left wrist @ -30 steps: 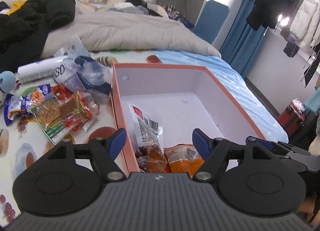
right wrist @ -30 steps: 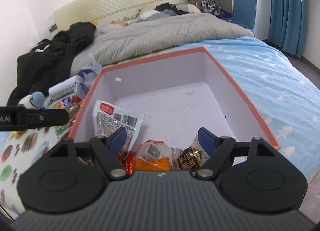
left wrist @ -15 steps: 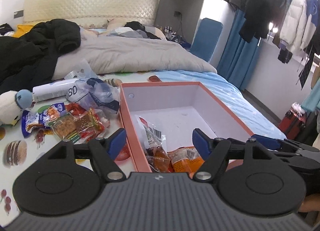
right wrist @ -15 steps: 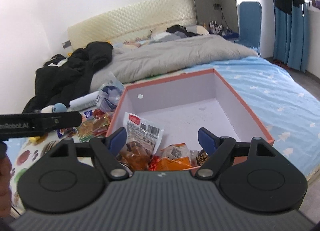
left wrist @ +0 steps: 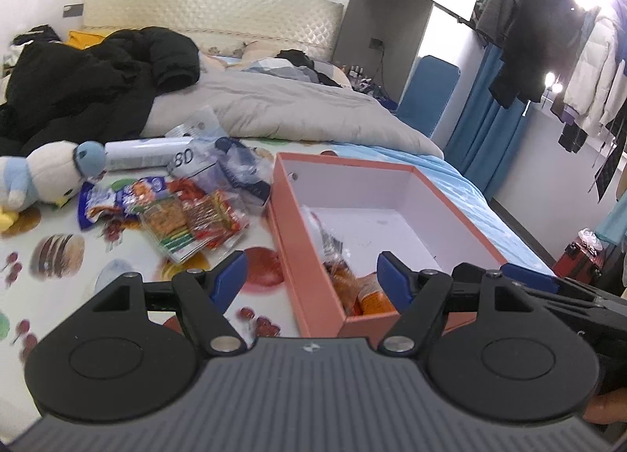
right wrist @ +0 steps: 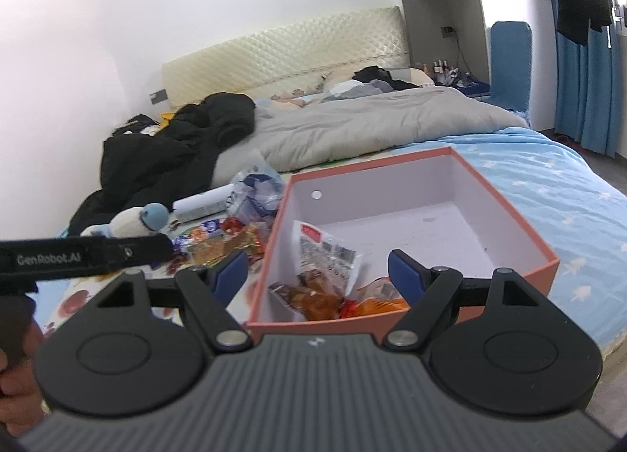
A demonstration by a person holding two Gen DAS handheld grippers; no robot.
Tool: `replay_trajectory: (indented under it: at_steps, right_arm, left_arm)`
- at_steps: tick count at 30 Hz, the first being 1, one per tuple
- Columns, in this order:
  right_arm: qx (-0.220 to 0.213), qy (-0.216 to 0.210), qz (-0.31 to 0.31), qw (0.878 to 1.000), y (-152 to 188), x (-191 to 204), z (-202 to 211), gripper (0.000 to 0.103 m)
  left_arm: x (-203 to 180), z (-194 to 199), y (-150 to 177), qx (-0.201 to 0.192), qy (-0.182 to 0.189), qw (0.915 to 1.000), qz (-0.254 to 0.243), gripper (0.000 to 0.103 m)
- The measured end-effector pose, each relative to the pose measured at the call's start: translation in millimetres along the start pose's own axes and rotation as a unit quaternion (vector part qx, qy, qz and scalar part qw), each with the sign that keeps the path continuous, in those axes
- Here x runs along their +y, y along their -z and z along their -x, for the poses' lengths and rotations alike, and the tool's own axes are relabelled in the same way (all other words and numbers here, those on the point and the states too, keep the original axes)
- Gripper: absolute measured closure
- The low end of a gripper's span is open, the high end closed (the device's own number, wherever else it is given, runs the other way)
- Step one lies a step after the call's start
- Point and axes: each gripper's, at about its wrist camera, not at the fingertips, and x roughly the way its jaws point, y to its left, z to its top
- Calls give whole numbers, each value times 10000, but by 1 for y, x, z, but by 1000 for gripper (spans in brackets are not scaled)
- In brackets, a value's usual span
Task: Organize snacks
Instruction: 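Lift both tools out of the box and move back to the snack pile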
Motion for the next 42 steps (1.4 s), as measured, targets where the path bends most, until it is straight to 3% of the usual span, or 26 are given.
replay_trajectory:
  at_steps: [13, 20, 31, 33, 42]
  right_arm:
    - [28, -256, 157, 9995, 29, 35, 24, 23]
    - [145, -411, 288, 9986, 40, 48, 22, 24]
    - [168, -635, 713, 9953, 32, 88, -28, 32]
    - [169, -703, 765, 9944, 30, 97, -38, 39]
    - [310, -831, 1043, 9906, 31, 136, -91, 40]
  left_arm:
    - [24, 30, 40, 130, -168, 9991, 365, 26]
    - [49, 22, 47, 283, -196, 9972, 657, 26]
    - [107, -16, 19, 220, -360, 9945, 956, 26]
    - [120, -24, 14, 243, -390, 9932, 1065, 26]
    - [180, -74, 0, 389, -504, 9870, 1479, 27]
